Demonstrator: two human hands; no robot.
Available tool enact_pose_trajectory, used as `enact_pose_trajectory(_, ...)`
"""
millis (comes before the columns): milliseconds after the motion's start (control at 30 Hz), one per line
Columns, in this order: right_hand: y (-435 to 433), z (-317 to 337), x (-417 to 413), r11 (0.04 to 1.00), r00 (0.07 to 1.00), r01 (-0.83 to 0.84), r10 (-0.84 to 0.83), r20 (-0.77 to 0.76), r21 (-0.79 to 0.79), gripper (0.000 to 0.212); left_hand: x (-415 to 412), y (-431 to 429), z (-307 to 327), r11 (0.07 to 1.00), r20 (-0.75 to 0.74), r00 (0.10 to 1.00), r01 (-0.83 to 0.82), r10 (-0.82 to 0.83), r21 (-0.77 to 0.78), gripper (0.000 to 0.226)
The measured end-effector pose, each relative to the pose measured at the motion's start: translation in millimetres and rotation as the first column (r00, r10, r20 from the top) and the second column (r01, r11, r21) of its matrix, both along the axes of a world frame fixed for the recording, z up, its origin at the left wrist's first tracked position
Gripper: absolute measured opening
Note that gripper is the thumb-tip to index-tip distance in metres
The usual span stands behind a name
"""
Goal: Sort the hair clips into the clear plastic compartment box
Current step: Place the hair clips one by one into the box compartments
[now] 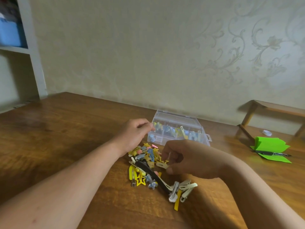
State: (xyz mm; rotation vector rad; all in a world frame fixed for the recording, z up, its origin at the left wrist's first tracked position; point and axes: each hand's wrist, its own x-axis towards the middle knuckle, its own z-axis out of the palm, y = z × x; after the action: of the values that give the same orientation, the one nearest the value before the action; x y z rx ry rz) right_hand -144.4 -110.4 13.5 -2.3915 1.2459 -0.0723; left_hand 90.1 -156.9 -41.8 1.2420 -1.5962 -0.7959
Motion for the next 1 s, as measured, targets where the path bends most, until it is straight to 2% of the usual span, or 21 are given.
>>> enact_pose_trajectory(133,-3.0,8.4,-11.3,1.0,0.997,-0.015,0.014,0.077,0.003,0.025,0.6,-1.8,-0.7,1.0,0.001,1.0,0.0,0.0,0.006,0.027)
enact_pose_trajectory(233,-6.0,7.9,-12.1,0.999,0.966,0.023,-0.034,0.256,0.047,0.012,1.1,-2.7,-0.7,1.0,0.003,1.0,-0.002,0.002,0.014,0.027)
enact_pose_trajectory(300,-14.3,9.0,-6.1,0.994,0.925,0.111,-0.108,0.364,0.012,0.007,1.0,-3.6,-1.4,0.999,-0.004,1.0,0.003,-0.003,0.032,0.028)
enact_pose_trajectory(400,-39.6,14.5,12.5,0.95,0.884,0.298,-0.236,0.402,-0.096,0.002,-0.8,-5.2,-1.2,1.0,-0.003,1.0,-0.001,0.001,0.029,0.03)
enact_pose_trajectory(500,-70.1,18.0,32.4,0.91,0.877,0.399,-0.344,0.335,-0.112,0.013,-2.5,-5.1,1.0,0.999,-0.025,1.0,0.0,0.001,0.049,0.031)
enact_pose_trajectory(633,-92.9,15.6,52.1,0.917,0.927,0.373,-0.363,0.095,-0.138,0.011,-1.2,-4.5,1.5,1.0,-0.019,1.0,0.013,-0.013,0.023,0.026)
enact_pose_trajectory(700,-97.3,12.4,58.6,0.919,0.93,0.368,-0.367,0.03,-0.14,0.009,0.0,-4.8,0.4,1.0,0.007,1.0,0.012,-0.012,0.024,0.024)
enact_pose_trajectory(833,-96.6,8.5,66.7,0.904,0.917,0.394,-0.4,0.0,-0.164,0.01,0.2,-4.3,0.6,1.0,0.003,1.0,0.02,-0.02,0.023,0.023)
enact_pose_trajectory(1000,-85.7,5.4,66.8,0.901,0.914,0.407,-0.4,0.072,-0.154,0.02,0.1,-1.5,1.5,1.0,0.01,1.0,0.02,-0.02,0.019,0.026)
